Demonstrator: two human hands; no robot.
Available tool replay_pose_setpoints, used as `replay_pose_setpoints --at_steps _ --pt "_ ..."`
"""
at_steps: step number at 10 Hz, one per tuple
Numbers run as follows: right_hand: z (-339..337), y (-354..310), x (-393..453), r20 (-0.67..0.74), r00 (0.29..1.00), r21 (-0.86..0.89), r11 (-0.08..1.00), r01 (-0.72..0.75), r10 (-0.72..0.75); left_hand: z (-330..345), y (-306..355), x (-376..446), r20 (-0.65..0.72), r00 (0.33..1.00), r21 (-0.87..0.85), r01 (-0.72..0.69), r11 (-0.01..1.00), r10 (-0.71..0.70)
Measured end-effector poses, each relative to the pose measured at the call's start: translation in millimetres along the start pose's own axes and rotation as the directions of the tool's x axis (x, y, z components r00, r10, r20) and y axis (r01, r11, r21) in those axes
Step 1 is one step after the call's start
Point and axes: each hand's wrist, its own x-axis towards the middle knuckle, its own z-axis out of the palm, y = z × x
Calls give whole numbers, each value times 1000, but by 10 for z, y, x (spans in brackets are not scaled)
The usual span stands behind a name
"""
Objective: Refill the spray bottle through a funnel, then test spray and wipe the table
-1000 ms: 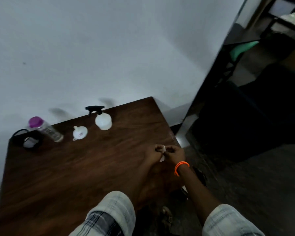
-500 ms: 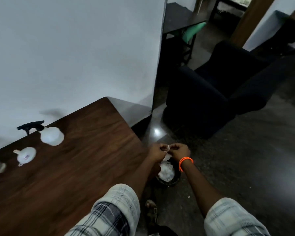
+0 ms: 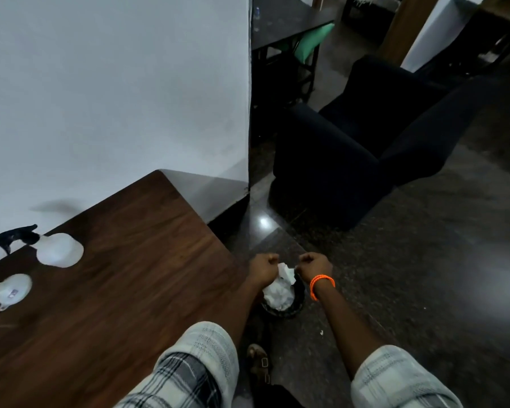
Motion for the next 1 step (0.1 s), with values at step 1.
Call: replay_pose_setpoints --at_steps 1 --pt "59 20 -11 -15 1000 24 1000 -14 15 -136 -18 -83 -128 990 -43 53 998 -58"
